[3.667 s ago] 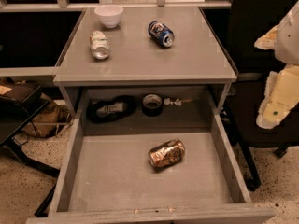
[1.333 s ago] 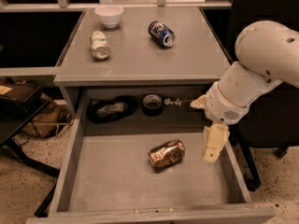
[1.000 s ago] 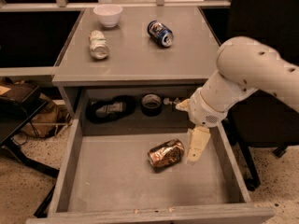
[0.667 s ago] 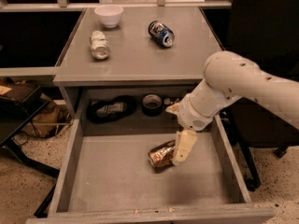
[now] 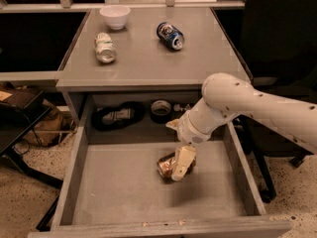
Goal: Pick orange can from top drawer and place on counter
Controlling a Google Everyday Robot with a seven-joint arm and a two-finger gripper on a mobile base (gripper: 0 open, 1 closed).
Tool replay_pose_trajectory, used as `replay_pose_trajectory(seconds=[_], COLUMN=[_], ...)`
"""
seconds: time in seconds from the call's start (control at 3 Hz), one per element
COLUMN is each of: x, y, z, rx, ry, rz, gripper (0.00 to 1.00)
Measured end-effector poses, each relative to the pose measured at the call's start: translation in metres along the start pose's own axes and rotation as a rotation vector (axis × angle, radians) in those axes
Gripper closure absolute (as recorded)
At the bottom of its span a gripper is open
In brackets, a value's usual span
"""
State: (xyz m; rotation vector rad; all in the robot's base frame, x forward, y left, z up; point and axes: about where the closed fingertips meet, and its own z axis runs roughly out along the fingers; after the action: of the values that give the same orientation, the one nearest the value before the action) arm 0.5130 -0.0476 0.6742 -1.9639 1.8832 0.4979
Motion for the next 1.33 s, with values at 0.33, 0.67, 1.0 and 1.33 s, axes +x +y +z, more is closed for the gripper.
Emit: replay_pose_trajectory(seconds=[0.33, 0.67, 1.0, 1.33], x=[0.008, 0.014, 0.026, 0.026], y=[-0.002, -0.001, 0.002, 0.002], z=[0.021, 0.037, 0.046, 0.046], rx=[-0.01, -0.009, -0.011, -0.012], ry=[-0.002, 0.03, 0.057, 0.057], rz=[0.002, -0.003, 0.019, 0.019], gripper=[0.0, 0.0, 0.19, 0.42])
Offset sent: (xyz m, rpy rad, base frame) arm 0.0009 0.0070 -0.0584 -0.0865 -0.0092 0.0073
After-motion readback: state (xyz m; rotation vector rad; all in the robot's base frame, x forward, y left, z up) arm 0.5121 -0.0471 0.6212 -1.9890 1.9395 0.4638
